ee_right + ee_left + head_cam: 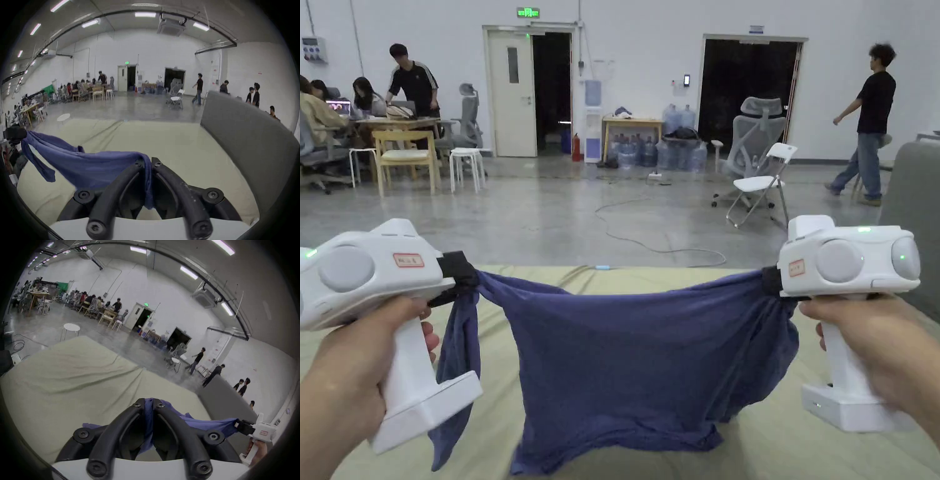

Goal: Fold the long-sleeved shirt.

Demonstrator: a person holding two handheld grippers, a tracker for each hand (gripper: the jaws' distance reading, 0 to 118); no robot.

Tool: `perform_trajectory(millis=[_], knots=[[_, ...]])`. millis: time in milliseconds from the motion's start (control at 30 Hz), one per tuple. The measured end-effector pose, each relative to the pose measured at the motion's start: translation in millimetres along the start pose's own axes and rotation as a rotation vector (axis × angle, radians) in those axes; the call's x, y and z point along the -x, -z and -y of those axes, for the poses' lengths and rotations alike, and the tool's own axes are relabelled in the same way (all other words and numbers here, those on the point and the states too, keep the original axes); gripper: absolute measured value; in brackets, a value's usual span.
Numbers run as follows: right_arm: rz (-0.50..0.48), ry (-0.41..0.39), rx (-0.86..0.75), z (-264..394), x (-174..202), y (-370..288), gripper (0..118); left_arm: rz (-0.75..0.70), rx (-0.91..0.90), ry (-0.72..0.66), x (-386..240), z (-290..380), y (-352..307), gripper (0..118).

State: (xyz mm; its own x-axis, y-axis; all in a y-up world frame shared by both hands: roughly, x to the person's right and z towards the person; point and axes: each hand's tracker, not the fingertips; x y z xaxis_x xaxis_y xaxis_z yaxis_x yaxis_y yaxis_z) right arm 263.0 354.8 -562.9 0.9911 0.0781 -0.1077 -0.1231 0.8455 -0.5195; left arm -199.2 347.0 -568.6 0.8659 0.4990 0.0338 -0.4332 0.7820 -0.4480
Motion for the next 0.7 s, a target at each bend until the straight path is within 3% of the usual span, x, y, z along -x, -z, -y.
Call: perform_trajectory(millis=[200,300,467,700], knots=[[0.015,-0.032,0.215,130.3,4.0,64.1,9,-0.017,0.192,-0.070,65.9,103.4,23.7,7],[-0.021,-0.027,0.257,179.5,-0.6,57.8,9,-0.028,0.246,-0.033,80.9,144.7,5.9,7],[-0.040,-0.059,0.283,236.4,5.0,0.1,9,-0.034,0.265,0.007,86.7,192.4,-67.3,7],[-0.073,-0.112,0.335,291.3,19.5,-103.4,9,-0.024,0.307,-0.050,95.9,227.7,-175.3,7]])
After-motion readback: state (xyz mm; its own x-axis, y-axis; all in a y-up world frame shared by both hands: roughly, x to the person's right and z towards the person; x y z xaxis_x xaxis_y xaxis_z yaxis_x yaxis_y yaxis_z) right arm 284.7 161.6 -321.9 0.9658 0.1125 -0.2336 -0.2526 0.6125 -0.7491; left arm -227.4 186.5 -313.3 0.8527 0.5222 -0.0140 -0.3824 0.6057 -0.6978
